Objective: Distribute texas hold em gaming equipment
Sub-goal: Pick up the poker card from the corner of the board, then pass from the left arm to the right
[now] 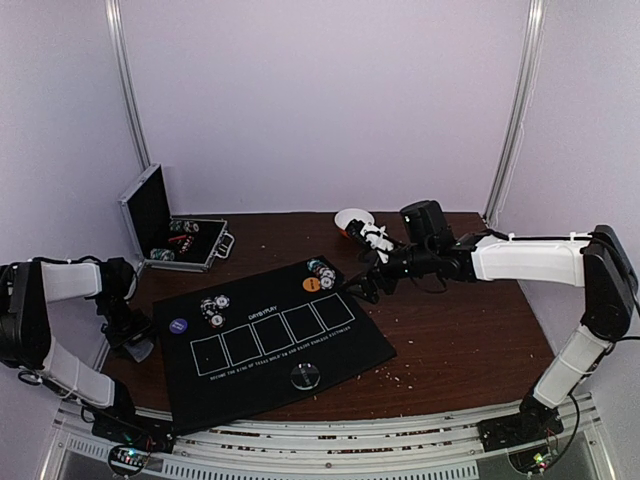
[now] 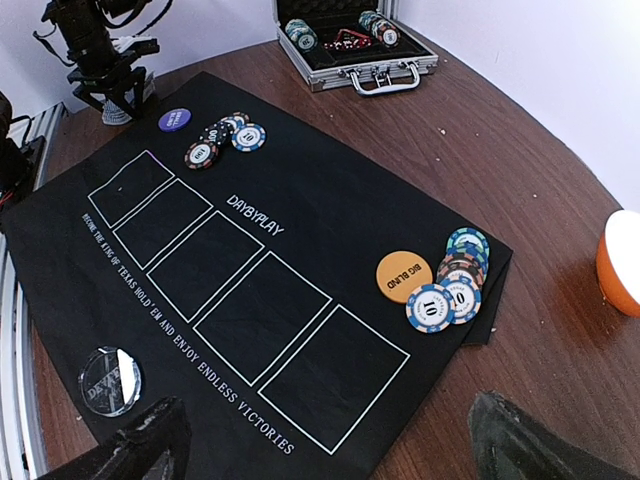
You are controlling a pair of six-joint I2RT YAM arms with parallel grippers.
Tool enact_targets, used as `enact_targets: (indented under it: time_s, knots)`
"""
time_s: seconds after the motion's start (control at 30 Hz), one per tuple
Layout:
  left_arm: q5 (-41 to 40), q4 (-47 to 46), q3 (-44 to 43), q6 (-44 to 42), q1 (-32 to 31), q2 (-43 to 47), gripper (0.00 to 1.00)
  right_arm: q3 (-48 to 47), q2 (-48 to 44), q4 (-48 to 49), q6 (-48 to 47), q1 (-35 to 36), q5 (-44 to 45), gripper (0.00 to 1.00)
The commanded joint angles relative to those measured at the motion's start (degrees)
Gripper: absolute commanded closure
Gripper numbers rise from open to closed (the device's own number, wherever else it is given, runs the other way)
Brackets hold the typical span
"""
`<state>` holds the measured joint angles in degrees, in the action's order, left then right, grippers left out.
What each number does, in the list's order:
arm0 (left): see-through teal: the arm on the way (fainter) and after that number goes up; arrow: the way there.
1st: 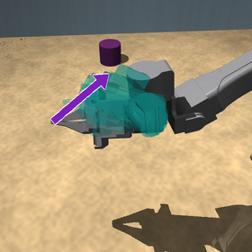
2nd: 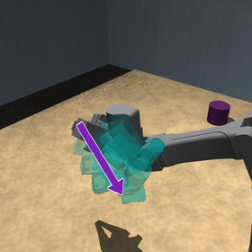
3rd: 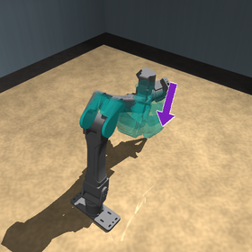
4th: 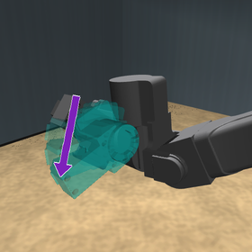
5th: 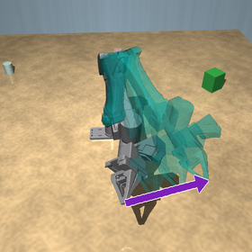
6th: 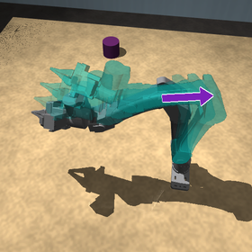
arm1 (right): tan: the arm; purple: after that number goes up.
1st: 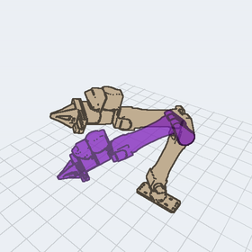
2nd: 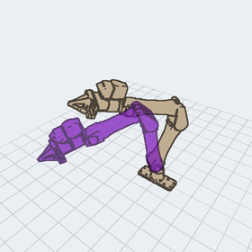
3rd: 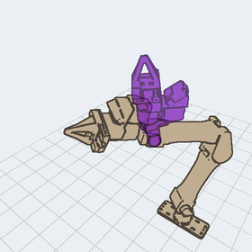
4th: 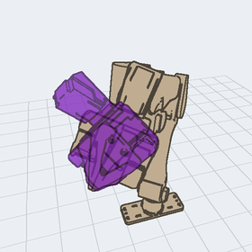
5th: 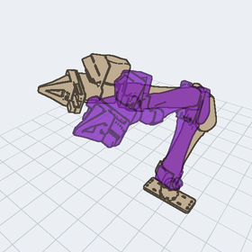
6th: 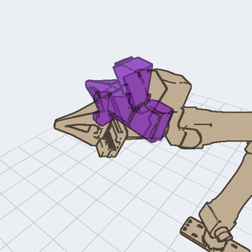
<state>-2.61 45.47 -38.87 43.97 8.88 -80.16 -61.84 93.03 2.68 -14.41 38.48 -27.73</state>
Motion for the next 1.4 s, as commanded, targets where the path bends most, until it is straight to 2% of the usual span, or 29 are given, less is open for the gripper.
enact_targets:
  time_s: [0.0, 0.27, 0.43, 0.7, 0.77, 1.07, 1.2, 1.37]
  knots:
    - [0.3, -3.6, 1.6, -0.8, -0.1, -2.6, 0.36, -2.0, 0.7, -1.1, -0.5, -0.4, -0.3, 0.0]
    - [0.2, -4.1, 1.0, -1.4, 0.0, -3.0, 0.59, -1.8, 0.2, -1.5, -0.3, -0.7, 0.1, 0.0]
    - [-4.7, 0.8, -4.4, -1.5, -0.1, 1.3, 0.63, -2.3, -0.3, -1.1, 0.7, -0.8, -0.4, 0.0]
    - [-10.5, 5.9, -20.6, -8.3, -2.0, 4.7, 0.68, -3.5, -1.1, 2.1, 6.7, -2.1, -0.7, 0.0]
    - [-12.3, 6.6, -25.0, -10.4, -5.0, 3.7, 0.68, -3.7, -1.5, 3.2, 9.5, -3.2, -0.6, 0.0]
    - [-19.3, 11.5, -48.8, -29.1, -32.5, -11.2, 0.68, -5.1, -3.0, 6.3, 23.0, -8.2, 0.3, 0.0]
    - [-18.9, 10.9, -52.1, -39.8, -43.5, -14.8, 0.69, -6.7, -1.4, 8.0, 30.6, -9.5, -3.6, 0.0]
    - [-11.6, 7.9, -49.6, -49.4, -52.0, -16.1, 0.71, -9.9, 4.6, 9.9, 41.4, -8.3, -4.9, 0.0]
